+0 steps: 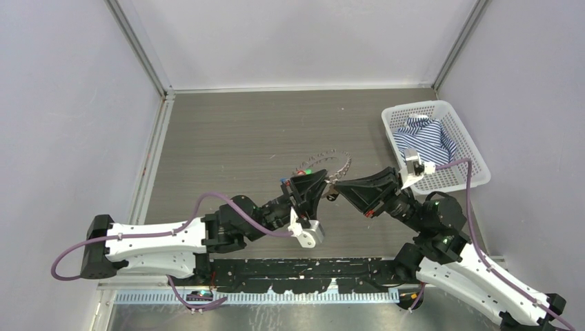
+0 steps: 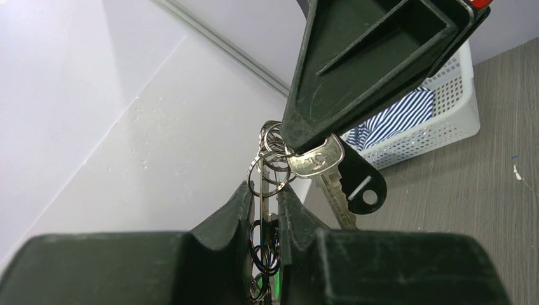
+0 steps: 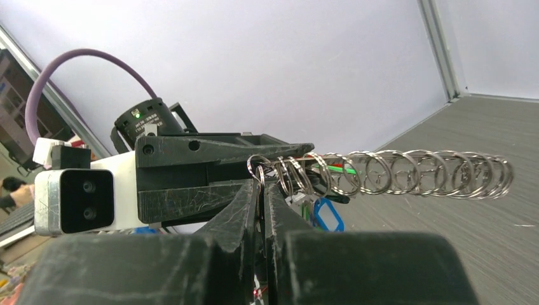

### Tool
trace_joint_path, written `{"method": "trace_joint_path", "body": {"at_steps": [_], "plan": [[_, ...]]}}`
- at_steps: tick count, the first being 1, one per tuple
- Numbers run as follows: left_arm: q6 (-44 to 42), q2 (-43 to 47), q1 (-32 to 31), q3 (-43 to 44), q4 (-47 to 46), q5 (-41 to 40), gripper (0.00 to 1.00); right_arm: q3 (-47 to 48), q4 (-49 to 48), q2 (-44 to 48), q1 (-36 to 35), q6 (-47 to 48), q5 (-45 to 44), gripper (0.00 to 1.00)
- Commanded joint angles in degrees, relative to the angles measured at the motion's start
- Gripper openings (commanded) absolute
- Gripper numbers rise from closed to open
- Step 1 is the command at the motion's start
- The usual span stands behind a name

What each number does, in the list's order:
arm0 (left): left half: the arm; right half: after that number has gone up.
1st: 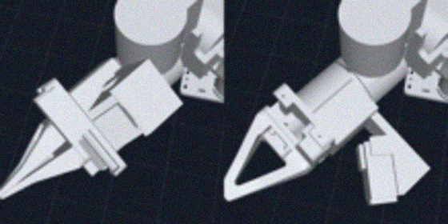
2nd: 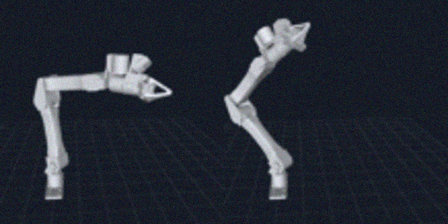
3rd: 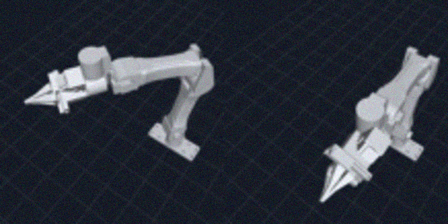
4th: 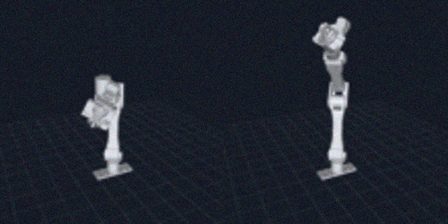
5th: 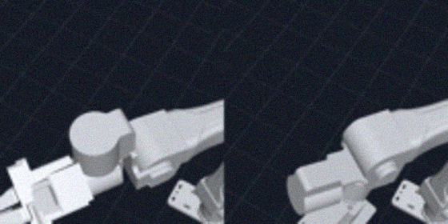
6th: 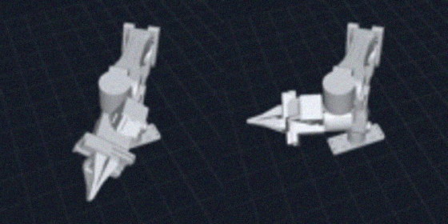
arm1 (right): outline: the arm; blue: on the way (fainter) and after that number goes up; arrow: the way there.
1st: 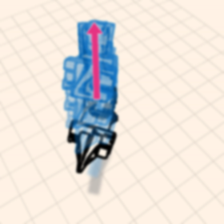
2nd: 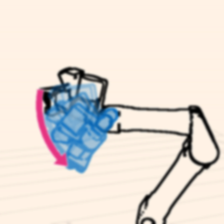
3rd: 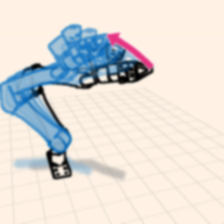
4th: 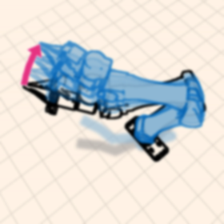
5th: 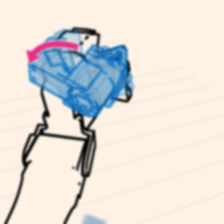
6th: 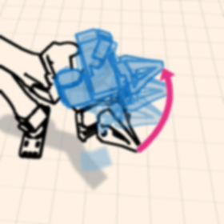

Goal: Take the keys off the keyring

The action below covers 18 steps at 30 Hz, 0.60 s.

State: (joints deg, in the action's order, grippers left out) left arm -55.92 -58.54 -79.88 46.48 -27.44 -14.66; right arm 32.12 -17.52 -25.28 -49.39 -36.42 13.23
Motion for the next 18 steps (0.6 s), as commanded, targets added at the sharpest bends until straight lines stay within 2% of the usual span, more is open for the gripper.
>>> {"method": "trace_joint_path", "body": {"at_steps": [1, 18], "plan": [[-0.65, 0.47, 0.10, 0.11, -7.44, -0.55, 0.00, -0.48, -5.82, 2.50, -0.24, -1.27, -3.66, 0.01], [5.79, 0.37, 0.34, -1.17, -9.34, -0.54, 0.00, -3.78, -17.88, 0.98, -0.21, -2.98, -1.84, 0.01]]}}
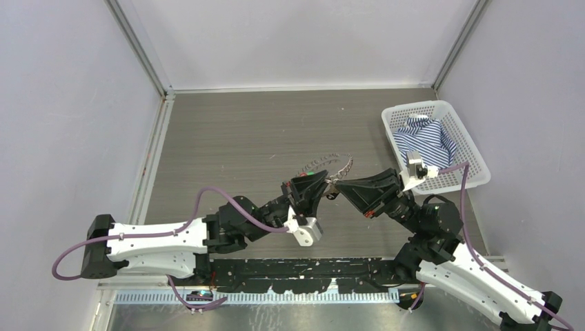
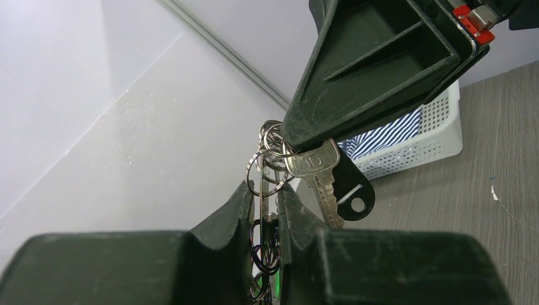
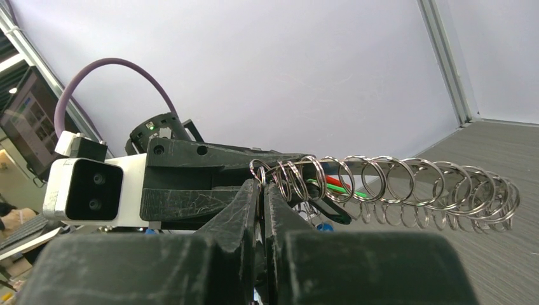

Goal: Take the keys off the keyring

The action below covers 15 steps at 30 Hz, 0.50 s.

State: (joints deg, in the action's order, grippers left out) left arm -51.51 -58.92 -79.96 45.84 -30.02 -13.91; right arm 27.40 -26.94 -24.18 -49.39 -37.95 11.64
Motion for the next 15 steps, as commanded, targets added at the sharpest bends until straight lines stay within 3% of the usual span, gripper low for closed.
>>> {"method": "trace_joint_path", "body": {"at_steps": [1, 9, 15], "plan": [[1.14, 0.73, 0.42, -0.64, -6.80, -1.29, 0.00, 1.05, -8.56, -0.34, -0.24, -1.71, -0.15, 0.01], [-4.77, -0.01, 0.48, -2.24, -6.89, -2.78, 0.00, 3.74, -1.75, -0.27, -0.21, -2.21, 0.62, 0.01], [-3.79, 0.38, 0.48, -2.02, -3.16, -2.12, 0.00, 4.87, 3.19, 2.30, -0.24, 2.09, -0.63, 0.01]]}}
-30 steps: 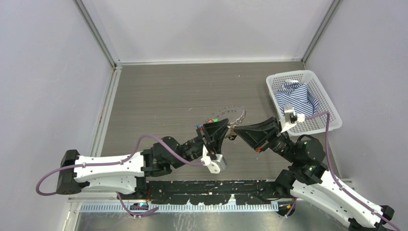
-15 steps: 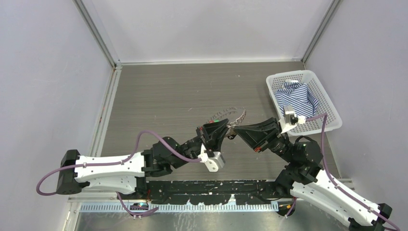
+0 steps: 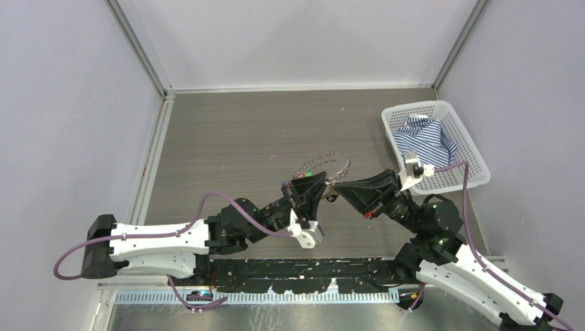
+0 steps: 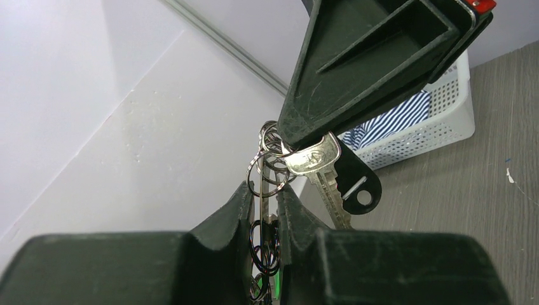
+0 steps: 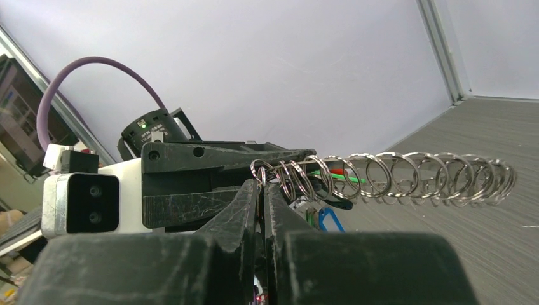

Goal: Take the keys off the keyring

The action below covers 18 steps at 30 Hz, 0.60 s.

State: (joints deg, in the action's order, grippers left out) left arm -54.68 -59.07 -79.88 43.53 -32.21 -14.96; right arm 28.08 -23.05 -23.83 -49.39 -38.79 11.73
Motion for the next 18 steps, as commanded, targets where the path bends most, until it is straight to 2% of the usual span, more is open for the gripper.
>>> {"method": "trace_joint_path", "body": {"at_steps": [1, 14, 18], "plan": [[0.12, 0.58, 0.40, 0.35, -0.03, -0.87, 0.00, 4.71, 0.34, 1.87, -0.24, 3.82, -0.88, 0.01], [4.45, 0.54, 0.32, -0.47, 1.83, 0.56, 0.00, 4.75, -0.62, 2.04, -0.21, 7.00, -3.27, 0.01], [8.89, 0.53, 0.40, 0.28, 3.62, -0.04, 0.00, 5.30, -0.41, 1.72, -0.27, 8.50, -2.60, 0.01]]}}
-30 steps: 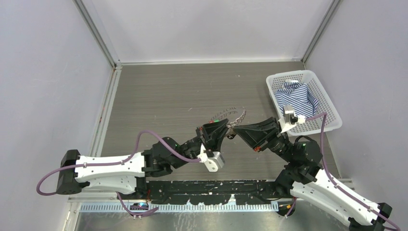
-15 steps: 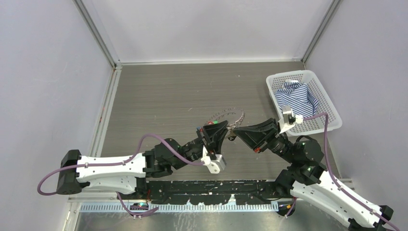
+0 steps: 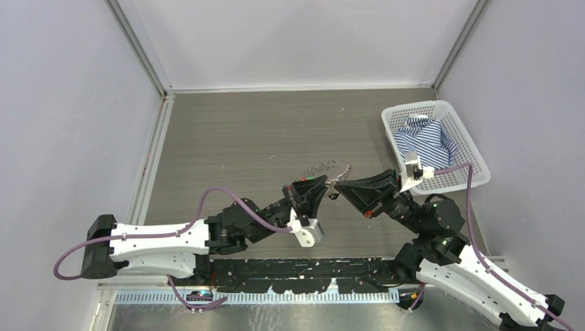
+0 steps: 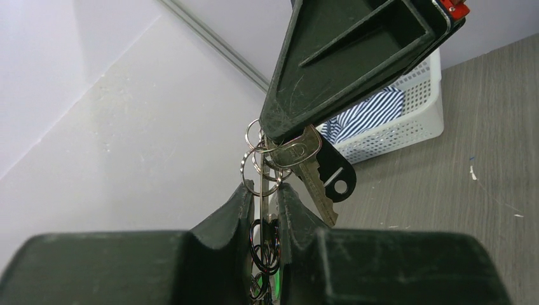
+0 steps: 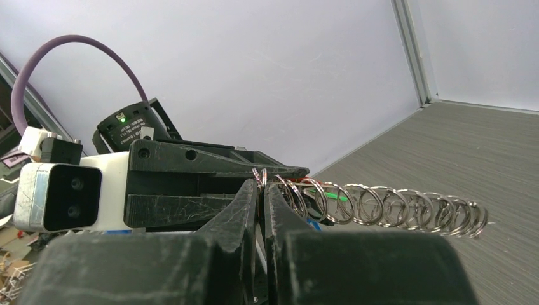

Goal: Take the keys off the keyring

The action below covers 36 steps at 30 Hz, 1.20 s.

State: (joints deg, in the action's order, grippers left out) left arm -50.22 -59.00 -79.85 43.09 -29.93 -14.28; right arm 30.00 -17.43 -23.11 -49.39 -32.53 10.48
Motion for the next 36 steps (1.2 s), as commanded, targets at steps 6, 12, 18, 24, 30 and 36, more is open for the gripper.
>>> {"method": "trace_joint_path", "body": {"at_steps": [6, 12, 18, 24, 30, 36], "plan": [[15.90, 0.12, 0.81, 3.90, 8.52, -0.56, 0.00, 5.00, -3.80, 0.27, -0.27, 4.57, -0.56, 0.01], [22.74, 0.46, 2.60, 7.29, 17.14, 3.37, 0.00, 6.66, 0.11, -0.78, -0.23, 6.75, 2.26, 0.01], [26.40, 0.49, 4.54, 9.61, 22.96, 8.10, 0.00, 8.69, 4.33, -1.95, -0.22, 9.06, 3.54, 0.01], [26.73, 0.86, 4.88, 9.43, 24.41, 10.62, 0.00, 11.12, 8.70, -3.72, -0.25, 10.77, 5.13, 0.01], [23.17, 0.80, 4.90, 8.40, 24.47, 11.69, 0.00, 12.72, 10.47, -5.68, -0.28, 10.80, 8.32, 0.01], [19.78, 0.93, 4.89, 7.87, 23.63, 13.22, 0.00, 13.18, 11.79, -6.00, -0.21, 11.21, 8.56, 0.01]]}}
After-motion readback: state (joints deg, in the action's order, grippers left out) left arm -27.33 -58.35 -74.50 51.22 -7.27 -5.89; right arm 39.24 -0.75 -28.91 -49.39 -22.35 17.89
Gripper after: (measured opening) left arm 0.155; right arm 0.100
